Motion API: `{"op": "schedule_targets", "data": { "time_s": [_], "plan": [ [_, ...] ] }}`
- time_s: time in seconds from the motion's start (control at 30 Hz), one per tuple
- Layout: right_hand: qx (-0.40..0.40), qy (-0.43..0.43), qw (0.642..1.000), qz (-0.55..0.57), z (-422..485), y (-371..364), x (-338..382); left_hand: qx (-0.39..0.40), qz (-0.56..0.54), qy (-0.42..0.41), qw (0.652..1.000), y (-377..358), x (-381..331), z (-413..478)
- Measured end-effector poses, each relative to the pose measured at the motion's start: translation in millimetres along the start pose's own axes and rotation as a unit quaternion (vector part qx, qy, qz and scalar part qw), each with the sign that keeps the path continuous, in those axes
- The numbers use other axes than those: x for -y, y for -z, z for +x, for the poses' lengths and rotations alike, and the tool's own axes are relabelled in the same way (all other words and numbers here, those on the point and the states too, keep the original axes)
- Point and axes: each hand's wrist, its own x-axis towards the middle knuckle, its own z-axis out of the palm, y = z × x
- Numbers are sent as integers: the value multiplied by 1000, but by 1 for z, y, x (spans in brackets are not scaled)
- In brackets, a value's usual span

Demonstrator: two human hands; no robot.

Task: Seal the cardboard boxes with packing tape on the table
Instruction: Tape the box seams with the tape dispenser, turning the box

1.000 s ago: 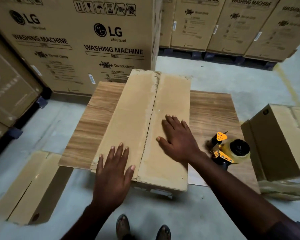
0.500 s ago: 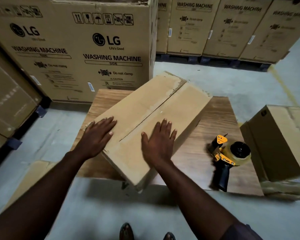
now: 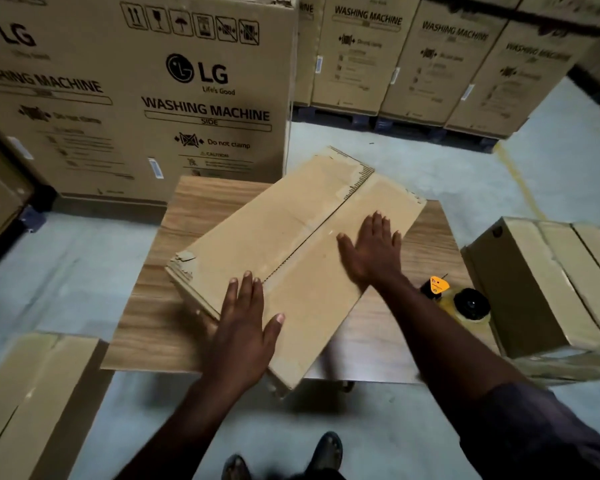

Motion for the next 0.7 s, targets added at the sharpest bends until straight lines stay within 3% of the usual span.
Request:
{"op": "schedule_targets", "data": {
  "time_s": [0.23,0.37,0.57,0.7],
  "plan": [
    [31,-11,998,-56,91,25,-50,47,30,100,993,11,-20,1],
    [28,-3,998,-57,131,37,-68,16,18,150,988,7,-28,5],
    [-33,1,998,-49,143,36,-78,-58,24,169,984,-4,-28,13],
    [-58,-23,998,-6,132,34,-81,-44,52,157,985,10,-3,41]
  ]
}}
